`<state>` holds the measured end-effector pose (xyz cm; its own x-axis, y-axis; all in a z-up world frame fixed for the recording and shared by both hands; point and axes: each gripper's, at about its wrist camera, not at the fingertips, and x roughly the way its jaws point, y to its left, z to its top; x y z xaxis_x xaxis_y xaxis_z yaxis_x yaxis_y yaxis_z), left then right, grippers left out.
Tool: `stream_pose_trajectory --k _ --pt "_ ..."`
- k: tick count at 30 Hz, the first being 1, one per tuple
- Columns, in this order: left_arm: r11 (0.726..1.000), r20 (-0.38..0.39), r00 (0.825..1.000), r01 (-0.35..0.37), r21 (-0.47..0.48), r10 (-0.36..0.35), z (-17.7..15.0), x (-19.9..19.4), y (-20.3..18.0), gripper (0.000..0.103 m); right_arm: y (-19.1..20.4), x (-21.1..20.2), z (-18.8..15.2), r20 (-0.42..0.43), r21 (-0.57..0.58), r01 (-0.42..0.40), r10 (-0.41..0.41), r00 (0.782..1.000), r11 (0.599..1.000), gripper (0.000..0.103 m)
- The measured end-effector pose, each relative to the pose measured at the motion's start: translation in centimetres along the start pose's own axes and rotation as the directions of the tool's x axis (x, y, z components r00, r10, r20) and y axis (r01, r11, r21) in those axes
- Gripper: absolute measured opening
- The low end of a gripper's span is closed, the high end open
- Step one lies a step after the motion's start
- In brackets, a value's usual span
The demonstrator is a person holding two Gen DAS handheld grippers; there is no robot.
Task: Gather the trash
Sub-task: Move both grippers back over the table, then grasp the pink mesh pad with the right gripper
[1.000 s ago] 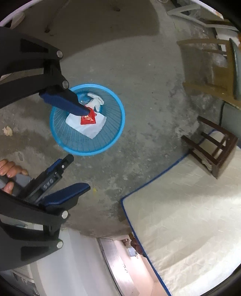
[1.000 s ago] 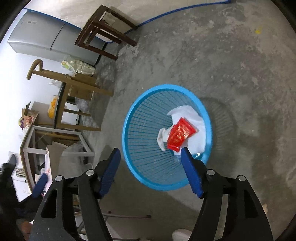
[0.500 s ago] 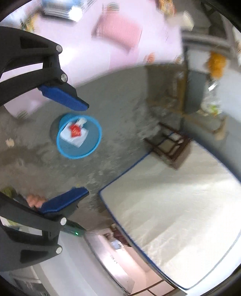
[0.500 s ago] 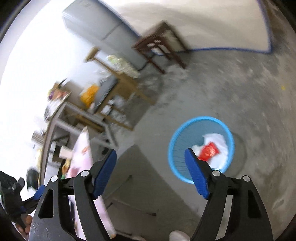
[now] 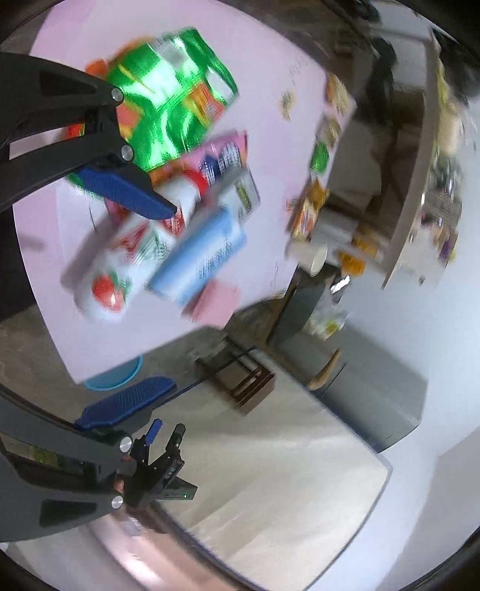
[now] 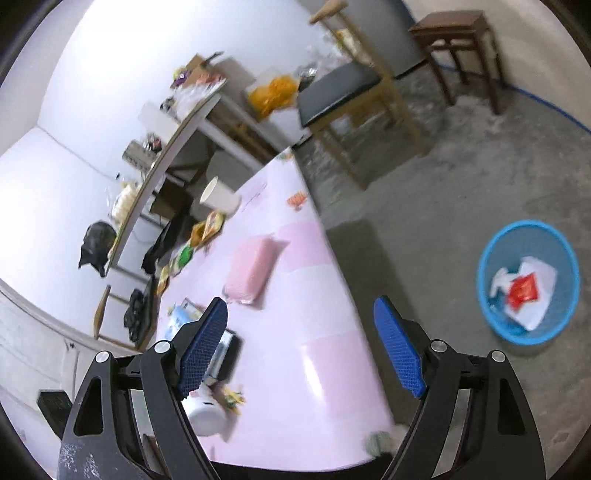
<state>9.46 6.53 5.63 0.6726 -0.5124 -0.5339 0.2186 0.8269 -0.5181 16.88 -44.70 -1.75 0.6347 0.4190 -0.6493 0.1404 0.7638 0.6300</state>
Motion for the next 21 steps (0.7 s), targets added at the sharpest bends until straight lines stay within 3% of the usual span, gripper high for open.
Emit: stream_pose_trajectory --k 4,10,12,14,16,21 --pt "0.998 0.018 0.999 0.029 -0.063 -0.028 -1.1 -0.1 2.8 0.084 2.6 4.2 0.4 -0.075 0.008 -0.025 0.026 0.997 1.0 0.078" --pt "0.997 -0.008 0.999 0.031 -0.077 -0.031 -2.1 1.6 5.9 0.084 6.0 10.3 0.8 -0.176 0.042 0.008 0.0 0.984 0.999 0.078" --pt "0.996 -0.016 0.999 0.031 -0.079 -0.032 -2.1 1.9 6.6 0.084 7.5 12.5 1.2 -0.196 0.015 0.061 -0.057 0.979 0.998 0.078" --pt "0.997 -0.018 0.999 0.029 -0.078 -0.03 -2.0 2.1 7.3 0.084 9.1 14.4 1.4 -0.211 -0.026 0.117 -0.12 0.97 0.993 0.087" --pt "0.996 -0.015 0.999 0.03 -0.081 -0.031 -1.9 2.1 7.9 0.085 10.2 16.4 1.7 -0.224 -0.063 0.176 -0.186 0.957 0.982 0.089" --pt "0.995 -0.02 0.999 0.035 -0.096 -0.037 -1.4 2.4 9.0 0.084 12.1 21.2 2.5 -0.23 -0.13 0.339 -0.361 0.904 0.932 0.091"
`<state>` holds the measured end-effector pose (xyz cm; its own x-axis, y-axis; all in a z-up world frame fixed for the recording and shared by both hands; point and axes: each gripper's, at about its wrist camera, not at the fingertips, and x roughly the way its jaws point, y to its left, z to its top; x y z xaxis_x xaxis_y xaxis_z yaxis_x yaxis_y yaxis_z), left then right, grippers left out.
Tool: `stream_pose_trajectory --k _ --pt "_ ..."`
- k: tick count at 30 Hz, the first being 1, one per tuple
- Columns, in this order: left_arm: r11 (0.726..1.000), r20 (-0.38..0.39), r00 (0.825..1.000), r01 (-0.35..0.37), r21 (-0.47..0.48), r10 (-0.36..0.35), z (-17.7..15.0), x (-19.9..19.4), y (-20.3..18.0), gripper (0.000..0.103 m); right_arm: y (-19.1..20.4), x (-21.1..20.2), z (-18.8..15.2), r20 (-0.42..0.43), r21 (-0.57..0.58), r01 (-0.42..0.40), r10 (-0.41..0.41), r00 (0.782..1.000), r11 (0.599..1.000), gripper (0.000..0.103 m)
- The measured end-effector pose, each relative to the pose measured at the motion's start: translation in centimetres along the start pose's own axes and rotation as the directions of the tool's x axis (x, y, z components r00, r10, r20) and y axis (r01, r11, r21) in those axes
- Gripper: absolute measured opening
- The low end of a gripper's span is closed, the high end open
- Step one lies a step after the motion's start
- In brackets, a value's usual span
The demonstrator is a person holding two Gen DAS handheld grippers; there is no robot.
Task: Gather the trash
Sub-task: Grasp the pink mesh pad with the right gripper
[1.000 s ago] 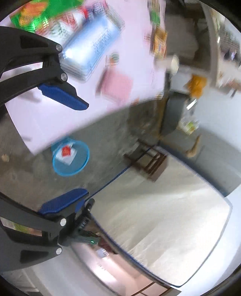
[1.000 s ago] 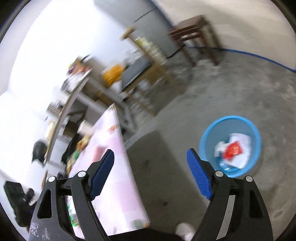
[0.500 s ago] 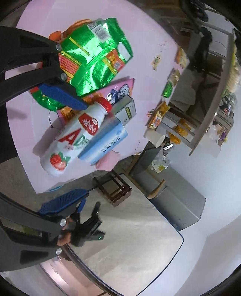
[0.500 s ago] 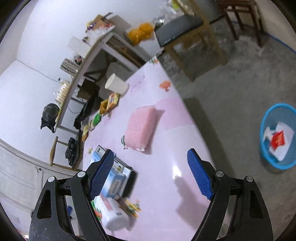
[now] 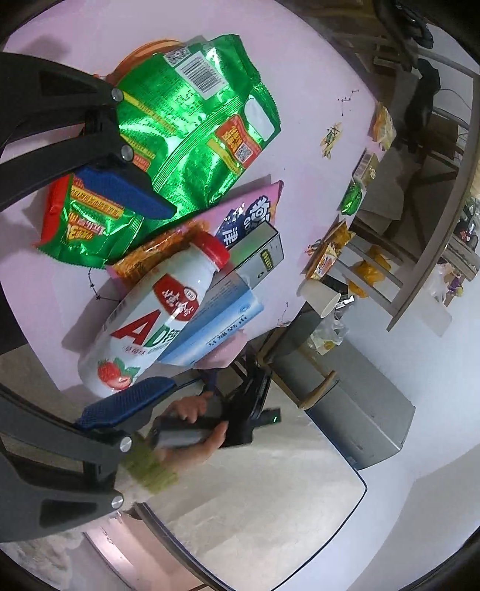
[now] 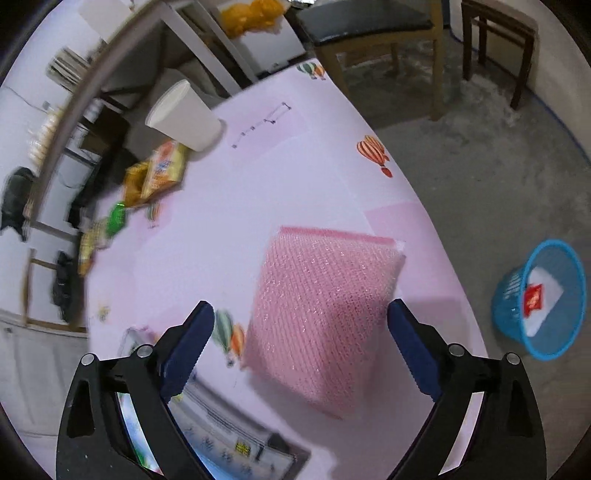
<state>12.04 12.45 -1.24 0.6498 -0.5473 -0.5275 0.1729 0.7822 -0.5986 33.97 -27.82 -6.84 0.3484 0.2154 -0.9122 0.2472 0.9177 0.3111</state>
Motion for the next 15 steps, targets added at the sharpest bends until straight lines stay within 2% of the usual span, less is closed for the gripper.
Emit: stream_pose_trajectory --k 4,9,12,15 --pt "0.999 -0.006 1.0 -0.007 0.044 0.007 1.4 -0.3 -0.5 0.084 0.9 1.9 0.8 -0.015 -0.005 0.082 -0.082 0.997 0.997 0.091" --pt "0.985 -0.018 0.999 -0.044 0.169 0.048 4.2 -0.6 -2.1 0.085 1.9 2.9 0.6 0.037 -0.123 0.192 -0.189 0.981 0.974 0.09" --pt "0.984 -0.089 0.994 -0.041 0.174 0.058 5.6 0.7 -2.5 0.085 1.6 2.8 -0.4 0.069 -0.201 0.221 -0.211 0.975 0.954 0.084" --pt "0.989 -0.157 0.987 -0.002 0.146 0.025 6.8 2.6 -2.9 0.084 0.9 2.5 -1.0 0.091 -0.233 0.208 -0.191 0.977 0.95 0.079"
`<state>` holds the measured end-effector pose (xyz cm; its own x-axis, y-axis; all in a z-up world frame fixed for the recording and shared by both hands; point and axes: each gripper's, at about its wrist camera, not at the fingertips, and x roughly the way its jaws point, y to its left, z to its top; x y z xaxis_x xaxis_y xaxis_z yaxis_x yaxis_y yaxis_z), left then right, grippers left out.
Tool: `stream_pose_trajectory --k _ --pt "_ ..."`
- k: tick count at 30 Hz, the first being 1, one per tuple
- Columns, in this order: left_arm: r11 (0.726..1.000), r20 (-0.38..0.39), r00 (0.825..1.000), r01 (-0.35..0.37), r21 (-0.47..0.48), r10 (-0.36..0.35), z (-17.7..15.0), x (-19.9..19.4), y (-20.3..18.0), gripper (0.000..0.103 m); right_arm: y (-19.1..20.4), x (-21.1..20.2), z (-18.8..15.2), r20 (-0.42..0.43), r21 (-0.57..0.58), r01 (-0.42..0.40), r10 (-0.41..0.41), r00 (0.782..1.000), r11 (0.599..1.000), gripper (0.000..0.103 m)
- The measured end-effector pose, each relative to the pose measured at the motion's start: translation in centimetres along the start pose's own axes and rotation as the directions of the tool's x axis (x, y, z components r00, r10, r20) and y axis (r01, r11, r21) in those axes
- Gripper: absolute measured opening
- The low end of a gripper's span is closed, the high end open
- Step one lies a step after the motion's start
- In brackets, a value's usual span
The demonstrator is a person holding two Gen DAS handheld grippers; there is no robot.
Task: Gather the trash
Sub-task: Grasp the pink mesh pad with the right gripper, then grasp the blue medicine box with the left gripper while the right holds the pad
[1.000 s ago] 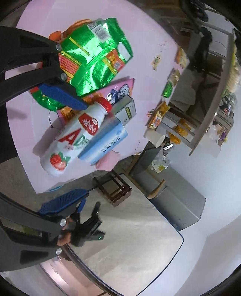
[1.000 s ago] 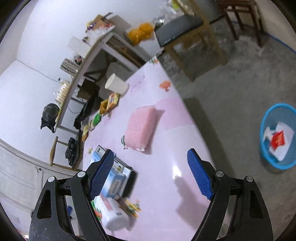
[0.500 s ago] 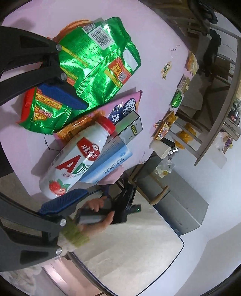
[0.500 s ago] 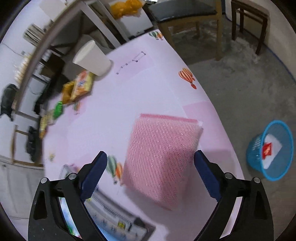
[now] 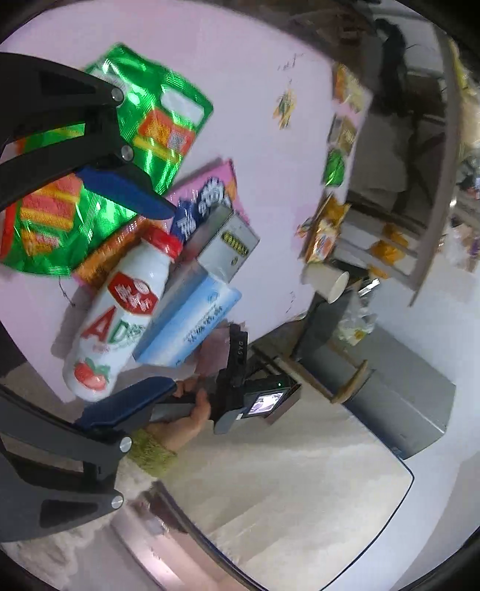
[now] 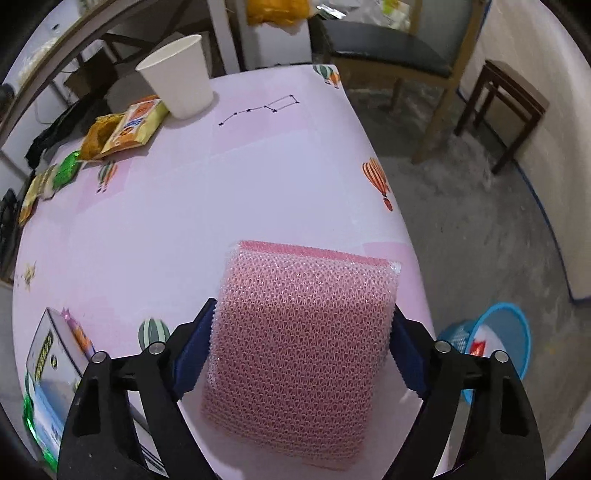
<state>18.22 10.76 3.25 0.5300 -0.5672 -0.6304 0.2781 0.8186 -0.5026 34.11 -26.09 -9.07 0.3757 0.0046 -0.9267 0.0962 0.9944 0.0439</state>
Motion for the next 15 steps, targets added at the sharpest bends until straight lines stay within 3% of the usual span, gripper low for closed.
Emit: stream_pose_trajectory --k 5,8,15 --pt "1.0 -0.108 0.994 0.011 0.028 -0.008 2.8 4.3 -0.7 0.084 -1.5 -0.4 -0.8 0.035 0.025 -0.059 0.058 0.998 0.998 0.076" --pt "0.999 -0.214 0.976 0.045 -0.013 -0.046 4.6 7.5 -0.2 0.084 -2.4 -1.0 -0.8 0.064 0.038 -0.12 0.118 0.991 0.992 0.075" --pt "0.999 -0.337 0.941 -0.032 -0.041 0.017 5.9 12.0 1.1 0.077 -3.8 -2.3 -1.8 0.099 0.051 -0.229 0.223 0.97 0.972 0.075"
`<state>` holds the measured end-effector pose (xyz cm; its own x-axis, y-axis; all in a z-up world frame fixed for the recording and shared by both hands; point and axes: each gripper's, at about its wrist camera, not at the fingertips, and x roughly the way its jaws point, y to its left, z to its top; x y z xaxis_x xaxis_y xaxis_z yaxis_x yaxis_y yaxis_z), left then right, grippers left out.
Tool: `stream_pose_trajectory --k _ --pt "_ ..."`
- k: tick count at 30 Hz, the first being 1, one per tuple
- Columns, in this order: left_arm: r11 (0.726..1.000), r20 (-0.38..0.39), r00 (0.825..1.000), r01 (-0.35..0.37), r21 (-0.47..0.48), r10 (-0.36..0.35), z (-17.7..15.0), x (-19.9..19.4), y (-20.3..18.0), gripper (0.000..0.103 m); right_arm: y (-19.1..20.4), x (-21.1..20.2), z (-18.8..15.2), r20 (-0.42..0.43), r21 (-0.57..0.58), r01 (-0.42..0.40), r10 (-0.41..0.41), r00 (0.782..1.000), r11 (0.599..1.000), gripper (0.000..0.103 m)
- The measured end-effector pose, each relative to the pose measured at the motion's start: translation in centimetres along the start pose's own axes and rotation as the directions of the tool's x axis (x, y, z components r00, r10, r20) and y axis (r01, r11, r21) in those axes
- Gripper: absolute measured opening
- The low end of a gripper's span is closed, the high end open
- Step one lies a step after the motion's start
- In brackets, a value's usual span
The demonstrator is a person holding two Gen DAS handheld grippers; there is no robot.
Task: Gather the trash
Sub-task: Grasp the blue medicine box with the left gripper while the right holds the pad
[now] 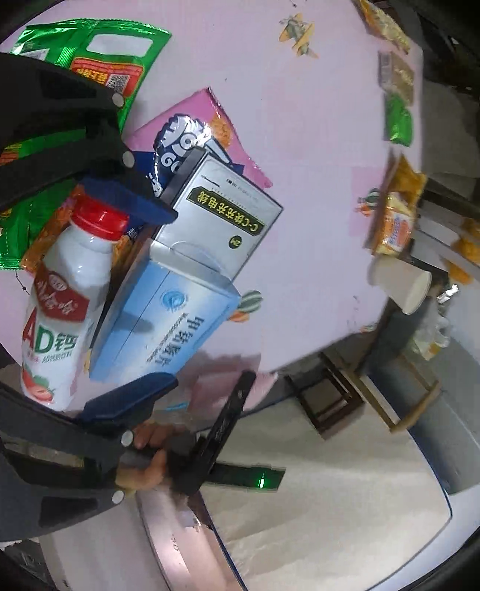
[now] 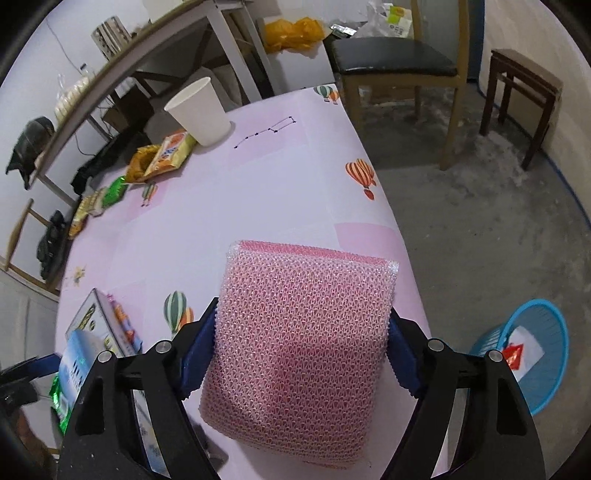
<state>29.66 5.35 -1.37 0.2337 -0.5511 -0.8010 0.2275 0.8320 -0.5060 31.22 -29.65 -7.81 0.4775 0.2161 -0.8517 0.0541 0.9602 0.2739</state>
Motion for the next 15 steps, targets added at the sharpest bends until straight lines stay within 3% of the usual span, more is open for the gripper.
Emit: stream_pose_trajectory --k 8,15 --pt "0.998 -0.061 0.997 -0.055 -0.004 0.055 -0.1 1.4 0.4 0.065 -0.2 -1.9 -1.3 0.028 -0.011 -0.088 0.088 0.996 0.996 0.075" --pt "0.998 -0.073 0.996 -0.057 -0.002 0.057 -0.4 1.5 0.3 0.046 0.3 -3.0 -2.5 0.035 -0.021 -0.144 0.145 0.989 0.989 0.075"
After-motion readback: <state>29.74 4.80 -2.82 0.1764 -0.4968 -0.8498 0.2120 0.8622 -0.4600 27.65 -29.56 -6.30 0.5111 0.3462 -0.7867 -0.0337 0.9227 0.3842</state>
